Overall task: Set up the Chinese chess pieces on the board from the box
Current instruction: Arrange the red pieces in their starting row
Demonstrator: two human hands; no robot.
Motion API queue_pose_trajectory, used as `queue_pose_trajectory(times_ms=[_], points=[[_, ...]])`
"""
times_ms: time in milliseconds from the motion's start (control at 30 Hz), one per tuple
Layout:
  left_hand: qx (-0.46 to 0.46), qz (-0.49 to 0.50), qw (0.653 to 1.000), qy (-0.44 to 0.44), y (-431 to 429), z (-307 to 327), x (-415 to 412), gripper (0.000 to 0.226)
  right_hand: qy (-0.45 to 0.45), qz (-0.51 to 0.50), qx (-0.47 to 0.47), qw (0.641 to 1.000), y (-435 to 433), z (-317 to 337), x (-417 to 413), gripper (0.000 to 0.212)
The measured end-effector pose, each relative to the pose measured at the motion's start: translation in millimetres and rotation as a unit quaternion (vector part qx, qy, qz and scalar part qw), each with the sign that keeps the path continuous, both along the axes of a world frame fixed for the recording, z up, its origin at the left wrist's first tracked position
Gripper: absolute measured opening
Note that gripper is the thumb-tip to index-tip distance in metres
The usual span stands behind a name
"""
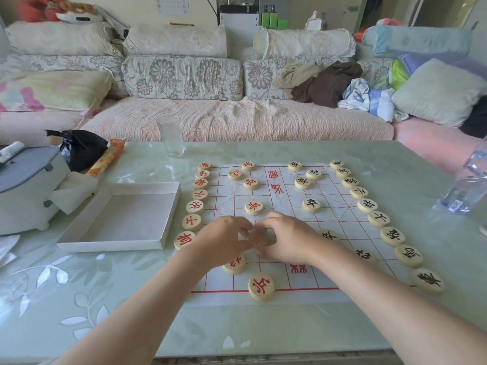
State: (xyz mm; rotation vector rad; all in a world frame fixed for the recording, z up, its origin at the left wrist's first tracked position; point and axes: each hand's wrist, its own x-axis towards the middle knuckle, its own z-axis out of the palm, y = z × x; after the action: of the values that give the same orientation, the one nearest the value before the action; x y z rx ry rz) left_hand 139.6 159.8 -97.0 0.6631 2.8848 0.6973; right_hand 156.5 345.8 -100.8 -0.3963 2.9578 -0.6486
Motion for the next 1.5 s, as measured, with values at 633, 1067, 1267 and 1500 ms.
queue_pose_trajectory(times_ms=[633, 1067, 1267, 1500], points=[[-0.023, -0.039, 0.997, 0.057, -28, 6, 43, 0.039, -0.032, 0.093, 0.008, 0.995, 0, 19, 50, 0.029], [-0.018, -0.033, 0.999, 0.015, -21, 5, 85, 0.030, -0.007, 0.054, 0.043, 0.998, 1, 12, 72, 0.057], [-0.032, -0.035, 0.999, 0.018, -17, 3, 85, 0.029, -0.031, 0.067, 0.053, 0.996, 1, 12, 69, 0.053], [0.011, 0.016, 1.000, 0.020, -39, 20, 60, 0.016, -0.001, 0.050, -0.011, 0.999, -1, 23, 58, 0.045]])
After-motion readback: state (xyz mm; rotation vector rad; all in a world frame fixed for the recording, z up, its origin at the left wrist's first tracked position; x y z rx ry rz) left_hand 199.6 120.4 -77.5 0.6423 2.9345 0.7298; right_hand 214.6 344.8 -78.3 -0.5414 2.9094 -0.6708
